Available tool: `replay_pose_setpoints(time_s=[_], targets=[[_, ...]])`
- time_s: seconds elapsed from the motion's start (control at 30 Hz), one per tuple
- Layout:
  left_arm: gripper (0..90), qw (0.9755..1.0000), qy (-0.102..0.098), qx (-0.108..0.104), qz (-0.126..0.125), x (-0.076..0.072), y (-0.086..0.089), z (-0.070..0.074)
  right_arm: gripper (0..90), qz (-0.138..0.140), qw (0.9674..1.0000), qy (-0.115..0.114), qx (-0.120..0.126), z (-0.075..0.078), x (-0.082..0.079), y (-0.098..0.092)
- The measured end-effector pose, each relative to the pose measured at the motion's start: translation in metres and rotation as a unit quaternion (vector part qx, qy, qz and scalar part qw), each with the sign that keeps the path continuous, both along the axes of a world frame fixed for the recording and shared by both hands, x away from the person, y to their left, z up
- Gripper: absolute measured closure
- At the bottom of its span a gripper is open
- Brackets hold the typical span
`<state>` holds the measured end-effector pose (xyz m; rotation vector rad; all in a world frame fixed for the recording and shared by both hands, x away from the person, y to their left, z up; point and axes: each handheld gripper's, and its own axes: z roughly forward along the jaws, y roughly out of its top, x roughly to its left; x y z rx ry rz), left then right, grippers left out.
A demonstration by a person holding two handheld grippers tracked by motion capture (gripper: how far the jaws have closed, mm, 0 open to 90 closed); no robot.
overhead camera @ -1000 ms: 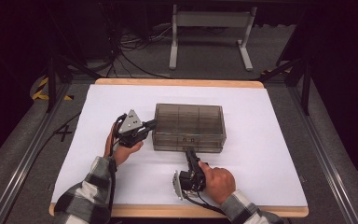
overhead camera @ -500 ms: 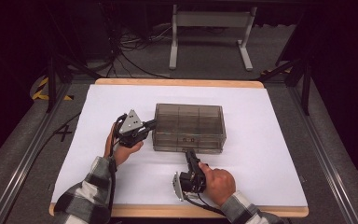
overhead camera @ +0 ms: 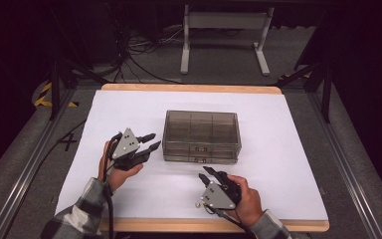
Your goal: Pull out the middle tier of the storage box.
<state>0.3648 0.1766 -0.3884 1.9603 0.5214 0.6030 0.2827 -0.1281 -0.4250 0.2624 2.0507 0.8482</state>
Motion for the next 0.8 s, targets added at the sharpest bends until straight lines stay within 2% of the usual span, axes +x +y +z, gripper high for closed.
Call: replay_pose_setpoints(time_s=[0.03,0.13,0.2,0.23,0.27,0.3,0.33,0.37,0.4,0.43,0.47,0.5,0.53,0.57,0.6,0.63,0.7,0.73,0.8], targets=[[64.8,1.0,0.002,0.009,0.0,-0.004,0.002,-0.004,69.4,0.004,0.9998,0.013,0.018,0.003,0.0,-0.008],[59.1,0.9994,0.023,0.027,0.004,-0.011,0.005,-0.016,68.8,-0.012,0.9977,0.033,0.059,0.009,0.003,-0.038],[55.5,0.9983,0.055,0.017,0.008,-0.011,0.006,-0.027,67.7,-0.028,0.9957,0.039,0.079,0.01,0.005,-0.054],[53.6,0.9983,0.055,0.017,0.008,-0.011,0.006,-0.027,67.7,-0.028,0.9957,0.039,0.079,0.01,0.005,-0.054],[52.6,0.9977,0.064,0.02,0.007,-0.011,0.005,-0.031,66.6,-0.045,0.9922,0.053,0.104,0.011,0.007,-0.073],[52.6,0.9975,0.066,0.025,0.009,-0.01,0.003,-0.034,66.6,-0.045,0.9922,0.053,0.104,0.011,0.007,-0.073],[51.2,0.9969,0.076,0.022,0.004,-0.008,-0.001,-0.039,65.4,-0.057,0.9882,0.065,0.126,0.011,0.01,-0.089],[50.7,0.9969,0.076,0.022,0.004,-0.008,-0.001,-0.039,65.4,-0.057,0.9882,0.065,0.126,0.011,0.01,-0.089],[50.2,0.9967,0.078,0.025,0.001,-0.008,-0.003,-0.041,64.7,-0.06,0.986,0.075,0.136,0.01,0.011,-0.095],[50.1,0.9968,0.076,0.023,-0.003,-0.007,-0.006,-0.042,62.4,-0.065,0.9824,0.092,0.149,0.007,0.016,-0.106],[50.0,0.9967,0.077,0.023,-0.007,-0.005,-0.009,-0.044,62.2,-0.062,0.9801,0.099,0.161,0.006,0.019,-0.11],[49.9,0.9967,0.077,0.023,-0.007,-0.005,-0.009,-0.044,62.2,-0.062,0.9801,0.099,0.161,0.006,0.019,-0.11],[49.9,0.9965,0.082,0.016,-0.005,-0.002,-0.012,-0.046,60.8,-0.06,0.9761,0.114,0.176,0.003,0.025,-0.115],[49.9,0.9965,0.082,0.016,-0.005,-0.002,-0.012,-0.046,60.8,-0.06,0.9761,0.114,0.176,0.003,0.025,-0.115],[50.0,0.9965,0.082,0.013,0.0,0.001,-0.013,-0.047,60.2,-0.056,0.9718,0.13,0.189,0.0,0.032,-0.117],[50.3,0.9965,0.082,0.013,0.0,0.001,-0.013,-0.047,60.2,-0.056,0.9718,0.13,0.189,0.0,0.032,-0.117],[52.4,0.9962,0.086,0.007,-0.002,0.004,-0.013,-0.048,59.0,-0.056,0.9682,0.146,0.196,-0.004,0.038,-0.116],[52.4,0.996,0.089,0.006,-0.003,0.005,-0.014,-0.049,59.0,-0.056,0.9682,0.146,0.196,-0.004,0.038,-0.116],[52.6,0.9957,0.092,0.008,-0.004,0.008,-0.015,-0.051,58.5,-0.059,0.9659,0.154,0.2,-0.006,0.042,-0.114]])
